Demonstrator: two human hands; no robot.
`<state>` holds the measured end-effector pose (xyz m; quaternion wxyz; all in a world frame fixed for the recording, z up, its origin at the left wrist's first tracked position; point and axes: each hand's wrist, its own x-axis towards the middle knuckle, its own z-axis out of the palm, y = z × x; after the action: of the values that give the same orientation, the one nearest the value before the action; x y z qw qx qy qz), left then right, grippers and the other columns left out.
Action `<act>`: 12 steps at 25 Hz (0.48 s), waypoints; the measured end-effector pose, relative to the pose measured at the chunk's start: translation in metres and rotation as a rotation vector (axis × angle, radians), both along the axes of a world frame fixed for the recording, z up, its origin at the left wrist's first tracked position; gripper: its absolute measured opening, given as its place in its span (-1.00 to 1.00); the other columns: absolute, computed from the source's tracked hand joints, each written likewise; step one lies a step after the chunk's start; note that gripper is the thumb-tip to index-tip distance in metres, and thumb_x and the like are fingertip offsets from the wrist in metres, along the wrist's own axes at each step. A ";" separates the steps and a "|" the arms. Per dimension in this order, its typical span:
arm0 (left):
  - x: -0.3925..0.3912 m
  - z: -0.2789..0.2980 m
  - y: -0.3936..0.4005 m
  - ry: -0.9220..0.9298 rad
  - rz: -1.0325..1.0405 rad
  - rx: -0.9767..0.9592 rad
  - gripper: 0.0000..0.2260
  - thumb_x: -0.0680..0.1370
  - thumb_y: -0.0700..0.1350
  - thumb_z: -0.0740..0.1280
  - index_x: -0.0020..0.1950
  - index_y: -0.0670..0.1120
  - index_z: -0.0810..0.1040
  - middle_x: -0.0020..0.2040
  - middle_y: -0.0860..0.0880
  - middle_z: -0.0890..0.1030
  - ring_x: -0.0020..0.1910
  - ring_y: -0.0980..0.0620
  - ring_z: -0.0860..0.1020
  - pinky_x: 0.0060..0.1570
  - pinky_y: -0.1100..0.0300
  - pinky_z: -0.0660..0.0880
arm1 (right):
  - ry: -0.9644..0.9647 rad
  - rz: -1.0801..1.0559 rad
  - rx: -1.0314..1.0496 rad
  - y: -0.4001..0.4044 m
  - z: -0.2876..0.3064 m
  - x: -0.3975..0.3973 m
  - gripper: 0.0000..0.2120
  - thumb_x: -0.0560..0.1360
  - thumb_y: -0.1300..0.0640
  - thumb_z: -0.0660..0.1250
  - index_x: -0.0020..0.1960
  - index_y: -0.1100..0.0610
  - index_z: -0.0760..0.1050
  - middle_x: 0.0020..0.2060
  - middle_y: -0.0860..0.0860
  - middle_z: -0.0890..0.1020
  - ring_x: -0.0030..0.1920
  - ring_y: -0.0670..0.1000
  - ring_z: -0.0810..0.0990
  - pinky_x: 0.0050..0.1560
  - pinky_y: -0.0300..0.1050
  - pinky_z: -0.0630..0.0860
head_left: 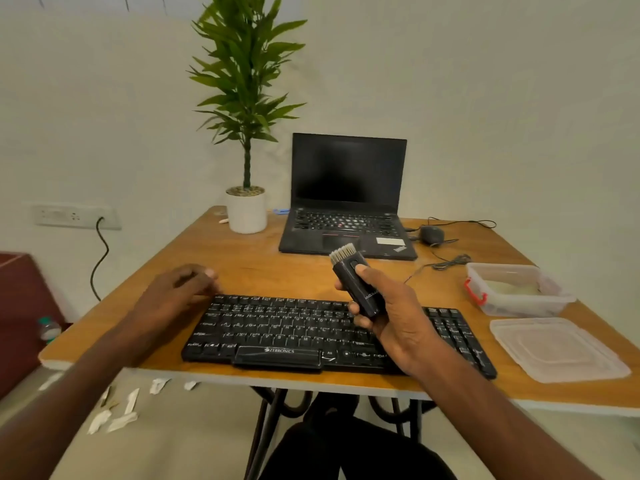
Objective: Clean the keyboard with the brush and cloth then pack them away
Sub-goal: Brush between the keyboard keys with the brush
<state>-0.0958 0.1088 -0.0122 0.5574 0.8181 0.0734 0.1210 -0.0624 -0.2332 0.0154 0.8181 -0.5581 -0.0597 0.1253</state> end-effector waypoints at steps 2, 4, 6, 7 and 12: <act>-0.005 0.004 0.019 0.186 -0.162 -0.054 -0.74 0.60 0.12 0.43 0.26 0.11 0.69 0.21 0.06 0.72 0.26 -0.09 0.65 0.23 -0.05 0.54 | -0.028 0.023 -0.061 0.005 0.001 -0.002 -0.71 0.56 0.18 0.45 0.27 0.13 0.60 0.02 0.15 0.68 -0.23 0.02 0.59 -0.39 -0.19 0.45; -0.008 0.006 0.040 0.317 -0.361 -0.108 -0.48 0.45 0.16 0.60 0.40 0.25 0.59 0.41 0.11 0.61 0.38 -0.04 0.58 0.41 -0.14 0.48 | -0.097 -0.042 -0.230 0.013 0.004 -0.004 -0.65 0.51 0.23 0.51 0.24 0.02 0.55 0.04 0.11 0.71 -0.25 -0.04 0.63 -0.37 -0.22 0.48; -0.009 0.008 0.051 0.445 -0.509 0.031 -0.11 0.31 0.22 0.66 0.57 0.34 0.34 0.58 0.18 0.39 0.51 0.04 0.43 0.53 -0.08 0.37 | -0.160 -0.131 -0.376 0.029 0.009 -0.003 -0.59 0.47 0.18 0.56 0.24 -0.01 0.52 0.01 0.08 0.71 -0.27 -0.12 0.63 -0.37 -0.29 0.48; -0.008 0.010 0.048 0.508 -0.563 0.135 0.04 0.28 0.23 0.67 0.64 0.35 0.18 0.60 0.19 0.30 0.52 0.05 0.38 0.54 -0.05 0.35 | -0.186 -0.149 -0.402 0.038 0.012 -0.002 -0.55 0.45 0.16 0.59 0.26 -0.02 0.51 0.03 0.05 0.70 -0.20 -0.12 0.64 -0.33 -0.29 0.50; -0.005 0.017 0.021 0.602 -0.560 0.374 0.31 0.24 0.16 0.72 0.68 0.30 -0.19 0.55 0.14 0.22 0.46 0.00 0.34 0.52 -0.02 0.30 | -0.387 0.009 -0.585 0.104 0.021 0.018 -0.55 0.40 0.18 0.62 0.21 -0.02 0.54 0.08 -0.06 0.66 0.06 -0.04 0.66 -0.07 -0.16 0.57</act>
<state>-0.1005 0.1298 0.0047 0.3648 0.8919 -0.0152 -0.2667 -0.0440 -0.1288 0.0368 0.5964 -0.7821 -0.1776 0.0325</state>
